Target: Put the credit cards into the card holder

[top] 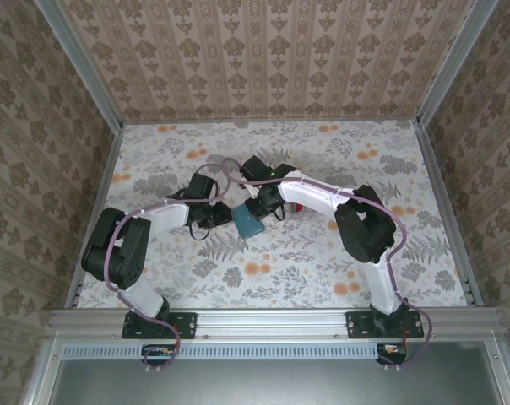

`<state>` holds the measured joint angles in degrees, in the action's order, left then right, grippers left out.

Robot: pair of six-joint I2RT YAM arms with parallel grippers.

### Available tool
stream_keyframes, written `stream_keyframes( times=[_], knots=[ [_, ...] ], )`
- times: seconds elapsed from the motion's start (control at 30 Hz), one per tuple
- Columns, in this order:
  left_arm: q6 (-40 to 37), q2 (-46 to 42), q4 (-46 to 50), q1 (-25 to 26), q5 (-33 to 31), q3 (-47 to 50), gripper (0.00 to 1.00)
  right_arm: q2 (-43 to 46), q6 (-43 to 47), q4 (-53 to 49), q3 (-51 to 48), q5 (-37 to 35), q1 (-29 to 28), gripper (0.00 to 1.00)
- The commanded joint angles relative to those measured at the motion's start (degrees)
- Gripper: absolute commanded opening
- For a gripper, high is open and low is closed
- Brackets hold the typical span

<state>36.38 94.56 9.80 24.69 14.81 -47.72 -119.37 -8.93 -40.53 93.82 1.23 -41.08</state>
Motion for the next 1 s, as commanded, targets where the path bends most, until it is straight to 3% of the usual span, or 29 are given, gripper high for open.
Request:
stream_keyframes(
  times=[0.0,0.67,0.97],
  knots=[
    [-0.5,0.4,-0.9,-0.1,0.6,-0.4,0.26,0.4,0.5,-1.2,1.2,-0.4,0.2,0.12],
    [1.6,4.3,-1.4,5.0,0.2,-3.7,0.27,2.9,0.8,0.4,-0.6,6.4,0.2,0.09],
    [1.3,4.1,0.1,5.1,-1.3,-3.6,0.27,5.3,0.3,1.5,-2.5,5.7,1.9,0.19]
  ],
)
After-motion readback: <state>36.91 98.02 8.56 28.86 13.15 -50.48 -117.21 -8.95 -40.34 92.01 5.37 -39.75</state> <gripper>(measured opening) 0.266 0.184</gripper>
